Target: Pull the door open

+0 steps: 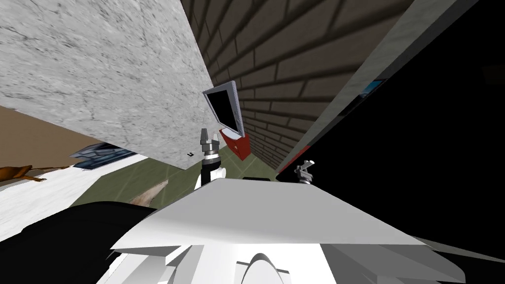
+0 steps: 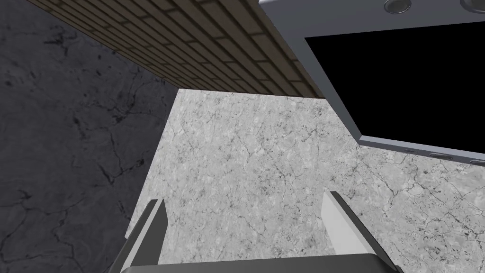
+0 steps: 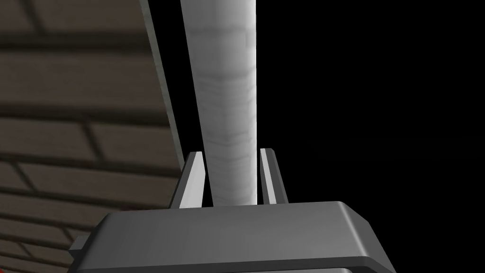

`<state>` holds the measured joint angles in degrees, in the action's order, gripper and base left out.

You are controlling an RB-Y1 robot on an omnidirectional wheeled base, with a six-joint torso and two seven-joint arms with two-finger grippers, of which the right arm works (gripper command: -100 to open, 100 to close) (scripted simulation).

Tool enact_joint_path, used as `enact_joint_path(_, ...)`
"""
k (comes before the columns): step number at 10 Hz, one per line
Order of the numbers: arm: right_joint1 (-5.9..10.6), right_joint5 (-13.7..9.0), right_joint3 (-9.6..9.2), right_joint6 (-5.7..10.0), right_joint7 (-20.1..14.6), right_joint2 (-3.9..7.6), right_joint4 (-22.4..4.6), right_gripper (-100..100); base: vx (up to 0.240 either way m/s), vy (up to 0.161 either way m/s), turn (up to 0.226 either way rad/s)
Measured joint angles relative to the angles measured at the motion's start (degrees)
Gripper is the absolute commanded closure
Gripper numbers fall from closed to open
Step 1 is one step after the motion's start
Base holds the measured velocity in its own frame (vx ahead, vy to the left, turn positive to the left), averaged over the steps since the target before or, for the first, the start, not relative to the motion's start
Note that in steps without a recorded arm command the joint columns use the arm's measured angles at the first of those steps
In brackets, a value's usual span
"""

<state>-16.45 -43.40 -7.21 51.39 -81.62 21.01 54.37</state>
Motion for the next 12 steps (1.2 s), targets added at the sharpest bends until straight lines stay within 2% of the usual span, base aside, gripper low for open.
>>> enact_joint_path(2,-0.31,0.4,-0.74,-0.35,-0.1,0.06,0.6,100,-0.128,0.002,0.042)
enact_joint_path(5,-0.86,1.5,-2.58,0.42,-1.0,0.87,1.6,100,-0.236,-0.003,0.063)
enact_joint_path(9,-2.38,3.6,-6.06,1.52,-2.6,2.06,3.0,100,-0.219,-0.009,0.052)
enact_joint_path(10,-2.52,3.7,-6.35,1.42,-2.7,1.96,3.0,100,-0.148,-0.029,0.091)
enact_joint_path(12,-3.16,4.5,-7.52,2.2,-3.4,2.78,3.6,100,-0.248,-0.026,0.101)
